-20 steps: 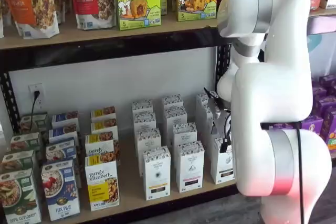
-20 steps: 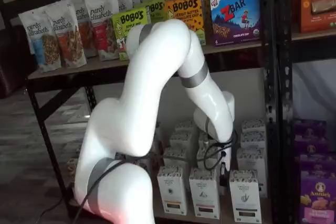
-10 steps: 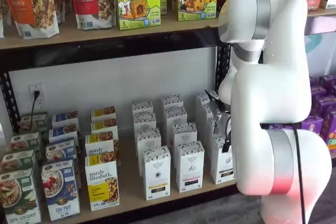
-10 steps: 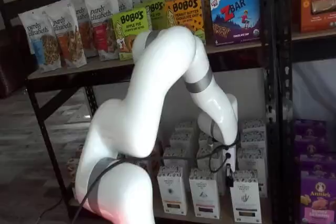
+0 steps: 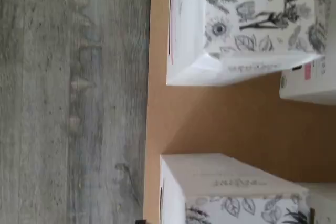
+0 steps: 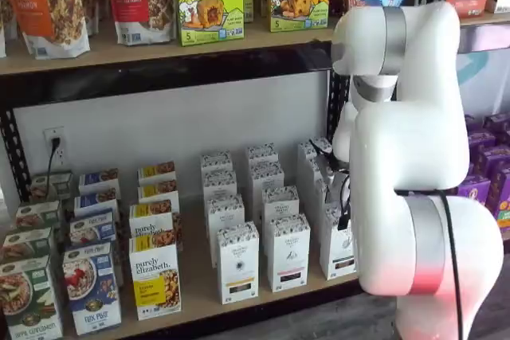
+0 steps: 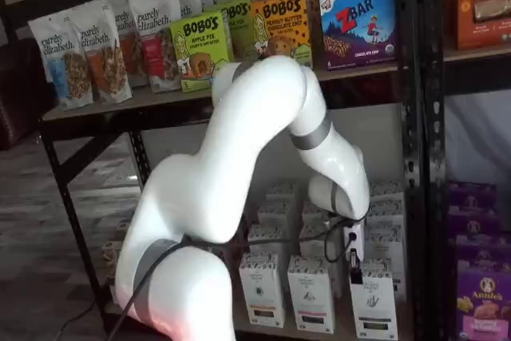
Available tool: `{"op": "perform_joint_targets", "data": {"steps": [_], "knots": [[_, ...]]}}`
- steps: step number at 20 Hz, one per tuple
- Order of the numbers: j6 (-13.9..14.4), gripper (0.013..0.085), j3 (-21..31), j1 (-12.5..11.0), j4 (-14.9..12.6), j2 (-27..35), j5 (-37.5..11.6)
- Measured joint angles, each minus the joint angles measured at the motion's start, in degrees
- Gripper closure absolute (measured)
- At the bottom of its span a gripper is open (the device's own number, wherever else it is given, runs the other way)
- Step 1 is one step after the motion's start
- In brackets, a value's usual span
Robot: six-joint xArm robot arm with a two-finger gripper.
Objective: Pick up the white box with a green strip in the middle, on the bottom shelf, the sixth box from the left
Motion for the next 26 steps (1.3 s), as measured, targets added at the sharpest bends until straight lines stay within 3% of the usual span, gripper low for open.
{"op": "perform_joint_targets", "data": {"steps": [2, 5, 13, 18, 26], "knots": [[1.90, 0.0130, -1.65, -0.06, -2.17, 1.27, 0.44], [3.03, 0.0130, -3.23, -0.02, -3.30, 2.30, 1.39], [16.61, 0.0130, -6.51, -0.15, -18.60, 4.66, 3.45], [22.98, 0.0130, -7.46, 0.32, -25.18, 5.57, 4.51], [27.01, 0.0130, -7.57, 0.37, -29.55, 6.12, 3.77]]}}
